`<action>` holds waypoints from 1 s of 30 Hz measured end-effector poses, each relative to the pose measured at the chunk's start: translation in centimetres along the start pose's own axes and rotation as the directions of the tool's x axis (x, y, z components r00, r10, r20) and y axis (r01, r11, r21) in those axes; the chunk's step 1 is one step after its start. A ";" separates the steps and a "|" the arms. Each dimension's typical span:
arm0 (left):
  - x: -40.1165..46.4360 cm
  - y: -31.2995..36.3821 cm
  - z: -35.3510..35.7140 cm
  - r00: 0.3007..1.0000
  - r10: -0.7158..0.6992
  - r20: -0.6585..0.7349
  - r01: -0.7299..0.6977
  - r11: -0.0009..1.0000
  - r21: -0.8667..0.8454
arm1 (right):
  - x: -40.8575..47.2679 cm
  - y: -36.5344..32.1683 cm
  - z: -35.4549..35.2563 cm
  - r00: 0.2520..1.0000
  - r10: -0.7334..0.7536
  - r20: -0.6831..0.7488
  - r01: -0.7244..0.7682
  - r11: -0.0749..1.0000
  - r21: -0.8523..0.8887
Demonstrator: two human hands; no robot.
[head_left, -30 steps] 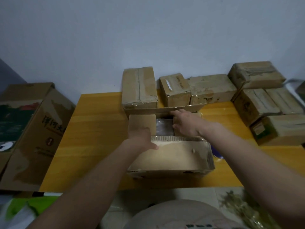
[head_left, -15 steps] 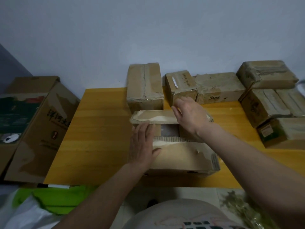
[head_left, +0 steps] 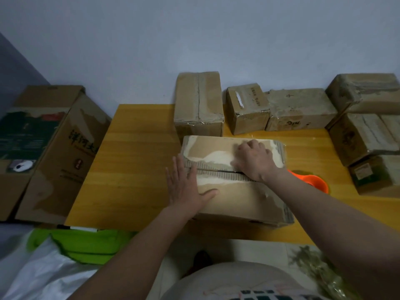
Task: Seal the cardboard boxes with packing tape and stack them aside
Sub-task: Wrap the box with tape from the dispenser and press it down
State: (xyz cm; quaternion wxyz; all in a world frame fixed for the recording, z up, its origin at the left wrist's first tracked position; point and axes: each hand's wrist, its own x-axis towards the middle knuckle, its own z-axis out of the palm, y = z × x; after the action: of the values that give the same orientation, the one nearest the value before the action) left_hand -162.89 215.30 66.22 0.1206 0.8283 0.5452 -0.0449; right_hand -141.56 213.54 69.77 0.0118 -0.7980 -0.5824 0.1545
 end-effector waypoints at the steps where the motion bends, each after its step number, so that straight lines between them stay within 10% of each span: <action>1: 0.1 -0.1 0.1 1.000 -0.002 0.017 0.002 1.000 -0.025 | 0.1 0.1 0.0 1.000 0.019 0.018 -0.019 1.000 0.002; 8: -0.7 -0.7 0.5 0.997 -0.065 0.049 0.076 0.959 -0.272 | 1.6 1.8 0.3 0.974 0.191 0.121 -0.189 0.982 -0.029; 23: 1.3 0.5 0.7 0.981 -0.191 0.040 0.192 0.981 -0.037 | -3.8 2.6 4.7 1.000 0.002 0.006 0.000 0.958 -0.287; 30: 1.1 0.2 0.5 0.981 -0.192 -0.033 0.181 0.960 -0.216 | -4.0 3.0 5.5 0.995 0.011 -0.097 -0.025 0.989 -0.145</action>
State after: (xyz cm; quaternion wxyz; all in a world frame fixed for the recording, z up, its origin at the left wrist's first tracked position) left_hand -162.23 216.08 65.54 0.1885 0.7566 0.6257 0.0246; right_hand -141.36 207.94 64.89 -0.0202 -0.8085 -0.5837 0.0728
